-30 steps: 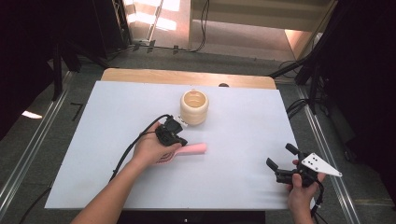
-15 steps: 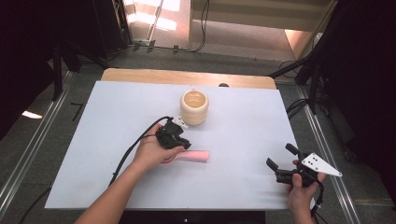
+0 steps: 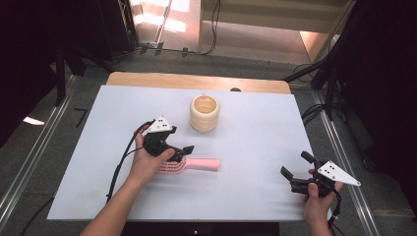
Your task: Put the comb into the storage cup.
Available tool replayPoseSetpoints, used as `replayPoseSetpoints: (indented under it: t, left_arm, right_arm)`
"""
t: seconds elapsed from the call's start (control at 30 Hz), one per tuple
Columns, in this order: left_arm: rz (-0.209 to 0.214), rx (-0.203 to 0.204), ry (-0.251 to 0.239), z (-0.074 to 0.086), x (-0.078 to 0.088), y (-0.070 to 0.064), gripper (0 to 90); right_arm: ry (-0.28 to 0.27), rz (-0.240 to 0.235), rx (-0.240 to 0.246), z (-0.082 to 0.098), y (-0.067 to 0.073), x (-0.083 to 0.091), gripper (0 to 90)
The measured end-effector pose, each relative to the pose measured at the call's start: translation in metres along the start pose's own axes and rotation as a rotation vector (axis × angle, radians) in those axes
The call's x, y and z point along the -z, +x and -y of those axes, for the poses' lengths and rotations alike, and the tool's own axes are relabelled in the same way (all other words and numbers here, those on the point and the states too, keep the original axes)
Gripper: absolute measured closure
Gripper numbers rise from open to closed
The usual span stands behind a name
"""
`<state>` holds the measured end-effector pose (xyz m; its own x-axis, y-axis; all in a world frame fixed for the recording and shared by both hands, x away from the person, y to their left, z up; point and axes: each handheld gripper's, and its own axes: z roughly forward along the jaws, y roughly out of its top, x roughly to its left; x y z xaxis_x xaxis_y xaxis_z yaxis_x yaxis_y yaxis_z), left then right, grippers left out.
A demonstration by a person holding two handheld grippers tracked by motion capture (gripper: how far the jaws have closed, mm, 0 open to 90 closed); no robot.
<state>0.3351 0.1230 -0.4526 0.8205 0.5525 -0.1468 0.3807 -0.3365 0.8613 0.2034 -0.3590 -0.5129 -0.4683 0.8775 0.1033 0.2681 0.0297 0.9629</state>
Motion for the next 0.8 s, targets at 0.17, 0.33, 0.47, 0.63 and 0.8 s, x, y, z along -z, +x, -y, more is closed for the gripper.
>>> replayPoseSetpoints:
  t: [0.17,0.33,0.47,0.63,0.8]
  left_arm:
    - [-0.009,0.014,-0.077,0.012,0.022,0.004,0.0]
    - [-0.045,0.005,-0.122,0.024,0.038,0.007,0.0]
    - [-0.065,-0.006,-0.148,0.030,0.050,0.008,0.0]
    - [-0.075,-0.013,-0.170,0.039,0.062,0.008,0.0]
    - [-0.116,-0.006,-0.192,0.048,0.076,0.010,0.0]
  right_arm:
    - [0.003,-0.009,0.002,-0.001,-0.001,0.000,0.0]
    - [0.008,-0.006,-0.004,-0.002,0.000,0.000,0.0]
    - [0.020,-0.010,0.015,-0.003,0.002,-0.001,0.0]
    - [0.042,-0.016,0.030,-0.005,0.006,-0.004,0.0]
    - [0.045,-0.031,0.030,-0.009,0.008,-0.005,0.0]
